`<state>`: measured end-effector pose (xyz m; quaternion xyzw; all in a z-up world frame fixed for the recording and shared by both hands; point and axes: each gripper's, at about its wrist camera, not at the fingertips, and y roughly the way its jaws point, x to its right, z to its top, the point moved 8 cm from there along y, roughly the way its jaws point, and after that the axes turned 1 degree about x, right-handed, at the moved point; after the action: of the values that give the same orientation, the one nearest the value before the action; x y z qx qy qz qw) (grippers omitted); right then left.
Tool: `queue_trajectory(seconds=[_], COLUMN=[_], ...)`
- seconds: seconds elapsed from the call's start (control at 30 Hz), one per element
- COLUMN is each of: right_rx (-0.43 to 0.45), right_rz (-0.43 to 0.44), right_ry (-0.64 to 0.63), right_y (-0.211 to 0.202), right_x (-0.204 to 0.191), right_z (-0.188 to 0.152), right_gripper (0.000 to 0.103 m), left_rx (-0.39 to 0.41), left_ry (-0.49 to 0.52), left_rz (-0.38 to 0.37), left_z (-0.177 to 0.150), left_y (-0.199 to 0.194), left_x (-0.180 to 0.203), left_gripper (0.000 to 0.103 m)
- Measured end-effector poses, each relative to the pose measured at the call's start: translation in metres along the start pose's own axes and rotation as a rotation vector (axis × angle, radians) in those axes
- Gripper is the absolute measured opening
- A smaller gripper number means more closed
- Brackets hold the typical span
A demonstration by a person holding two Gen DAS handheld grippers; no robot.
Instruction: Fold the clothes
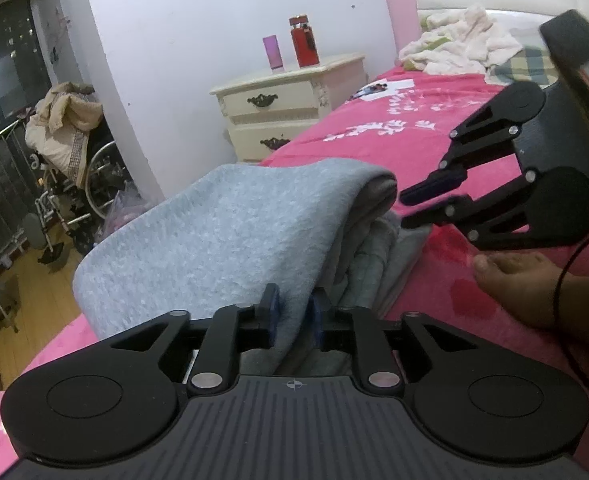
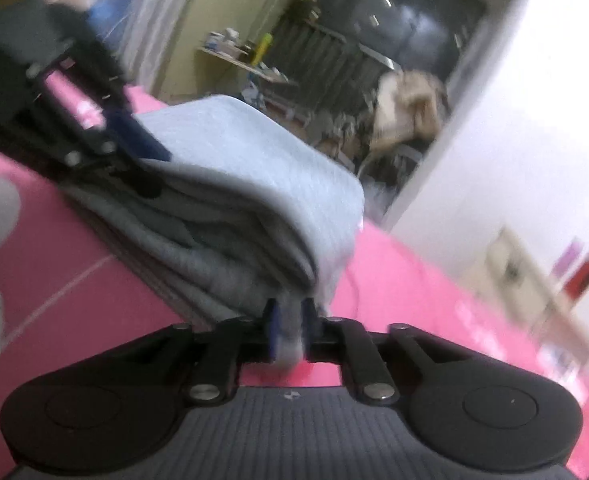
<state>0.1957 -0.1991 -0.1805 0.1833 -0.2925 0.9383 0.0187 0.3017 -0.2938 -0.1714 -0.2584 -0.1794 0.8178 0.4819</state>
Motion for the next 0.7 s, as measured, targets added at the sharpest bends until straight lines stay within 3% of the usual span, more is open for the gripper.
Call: queue_trajectory(seconds=[0.03, 0.17, 0.3, 0.43, 0.7], right_rx=[-0.018, -0.030, 0.013, 0.027, 0.029], right_rz=[0.021, 0.096, 0.259, 0.343, 0.395], right_ry=[0.060, 0.332, 0.572, 0.586, 0.506], right_y=[-0.003, -0.006, -0.005, 0.003, -0.019], right_x=[0.008, 0.055, 0.086, 0.096, 0.062], right_z=[-0.004, -0.009, -0.001, -0.001, -0.012], right_gripper=[0.030, 0.030, 0.031, 0.030, 0.022], left_rx=[0.003, 0.023, 0.039, 0.050, 0.036], left_ry=[0.003, 0.058, 0.145, 0.188, 0.061], left_rz=[-0.005, -0.025, -0.037, -0.009, -0.006], left_z=[0.002, 0.012, 0.025, 0.033, 0.037], left_y=[0.001, 0.009, 0.025, 0.044, 0.050], left_x=[0.001, 0.013, 0.029, 0.035, 0.020], left_gripper=[0.027, 0.038, 0.048, 0.048, 0.046])
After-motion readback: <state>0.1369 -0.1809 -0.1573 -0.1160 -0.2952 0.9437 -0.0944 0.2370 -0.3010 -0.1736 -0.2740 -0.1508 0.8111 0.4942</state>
